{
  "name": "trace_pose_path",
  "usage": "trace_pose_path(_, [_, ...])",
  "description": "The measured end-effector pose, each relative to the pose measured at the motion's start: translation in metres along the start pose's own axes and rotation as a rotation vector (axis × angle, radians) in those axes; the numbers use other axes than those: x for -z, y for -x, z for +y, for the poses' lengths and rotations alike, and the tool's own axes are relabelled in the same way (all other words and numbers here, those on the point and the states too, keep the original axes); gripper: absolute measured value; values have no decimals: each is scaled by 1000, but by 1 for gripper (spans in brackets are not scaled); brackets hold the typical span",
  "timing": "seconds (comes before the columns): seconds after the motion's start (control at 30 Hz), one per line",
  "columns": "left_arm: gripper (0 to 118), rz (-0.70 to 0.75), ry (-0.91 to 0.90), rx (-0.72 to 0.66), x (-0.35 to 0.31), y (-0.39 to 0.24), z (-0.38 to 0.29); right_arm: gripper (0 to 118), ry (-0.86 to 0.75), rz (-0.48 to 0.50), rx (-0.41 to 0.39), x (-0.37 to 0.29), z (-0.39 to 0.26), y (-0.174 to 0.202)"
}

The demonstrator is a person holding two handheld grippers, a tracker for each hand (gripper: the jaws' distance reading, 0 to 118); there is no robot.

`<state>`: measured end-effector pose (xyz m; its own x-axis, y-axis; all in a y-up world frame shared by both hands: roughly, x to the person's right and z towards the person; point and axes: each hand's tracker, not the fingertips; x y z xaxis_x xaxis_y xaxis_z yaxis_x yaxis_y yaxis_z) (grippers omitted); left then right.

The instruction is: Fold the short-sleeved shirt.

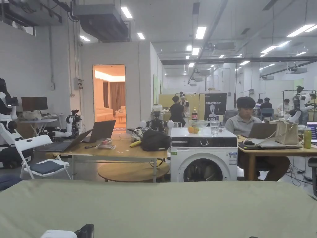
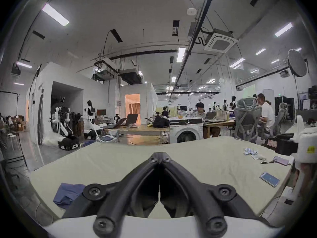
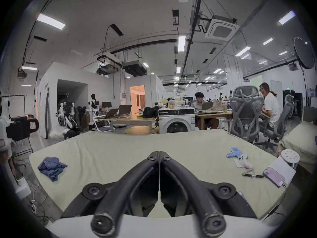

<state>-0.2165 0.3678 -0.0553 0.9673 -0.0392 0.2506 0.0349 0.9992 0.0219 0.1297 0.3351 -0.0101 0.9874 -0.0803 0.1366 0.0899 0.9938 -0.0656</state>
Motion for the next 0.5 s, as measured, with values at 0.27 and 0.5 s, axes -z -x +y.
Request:
trace_pose_path(0.27, [98,25,24,-37,6,-2,1,101,11,7,-62,3,0,13])
trace_pose_path(0.5, [114,57,21,-69,3,6,1,118,-69,103,-39,-13,11,23])
